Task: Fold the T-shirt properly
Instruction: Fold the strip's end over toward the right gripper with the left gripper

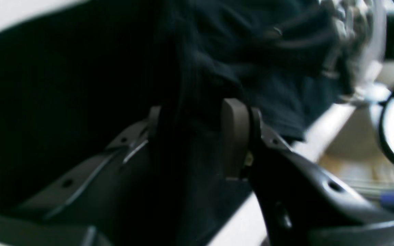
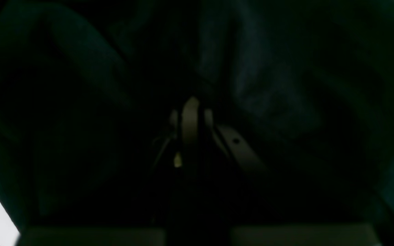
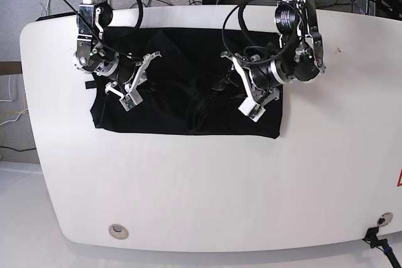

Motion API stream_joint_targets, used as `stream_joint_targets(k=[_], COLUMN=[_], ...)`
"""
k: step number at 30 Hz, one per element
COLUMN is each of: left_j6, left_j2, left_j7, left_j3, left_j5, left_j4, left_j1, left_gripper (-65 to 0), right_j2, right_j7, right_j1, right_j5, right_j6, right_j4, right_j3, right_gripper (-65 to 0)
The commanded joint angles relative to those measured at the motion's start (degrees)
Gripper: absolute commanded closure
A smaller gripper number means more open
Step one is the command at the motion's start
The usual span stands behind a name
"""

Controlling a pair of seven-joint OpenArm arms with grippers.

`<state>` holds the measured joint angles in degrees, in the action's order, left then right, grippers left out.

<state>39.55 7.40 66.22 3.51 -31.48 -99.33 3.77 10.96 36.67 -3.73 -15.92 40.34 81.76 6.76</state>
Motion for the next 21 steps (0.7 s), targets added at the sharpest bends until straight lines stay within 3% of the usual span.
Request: stream_joint_targets(k=[1,3,6,14,18,21], left_j6=[0.4,0.4,0.4,0.4,0.4,0.4], left_j2=[-0.9,-3.8,-8.6,-19.6,-20.4,-17.1], left_j7=[-1.5,-1.5,-1.5,-1.7,-1.7,-3.9], left_j3=[-2.5,-4.8,-3.9,7.1,7.1,5.3], left_j5=[-7.4,-12.3,-14.9,-12.9,-6.3,3.1], left_j4=[-1.5,-2.1,-4.3,-3.4,-2.7,-2.2], left_j1=[-1.0,-1.7,-3.3,-6.9,-6.5,-4.7], left_gripper=[-22.2,-22.0,-22.0,-22.0,-21.6,-21.5], right_j2=[0.0,-0.3,-1.0,-1.1,-1.1,-1.1], right_j7=[7.5,7.5,7.5,7.5,7.5,7.5], right_j1=[-1.2,-1.2,-1.2,-1.2,-1.2,-1.2], right_j5=[5.3,5.3,5.4,5.4,5.4,5.4], right_j6=[-0.3,-0.3,-0.3,-0.3,-0.3,-0.3], right_j4=[-0.7,-0.7,-0.7,-0.7,-0.7,-0.7], right_j3=[-0.5,-0.5,-0.5,-0.5,-0.5,-0.5], right_gripper=[0.0,0.0,0.0,0.0,0.0,0.0])
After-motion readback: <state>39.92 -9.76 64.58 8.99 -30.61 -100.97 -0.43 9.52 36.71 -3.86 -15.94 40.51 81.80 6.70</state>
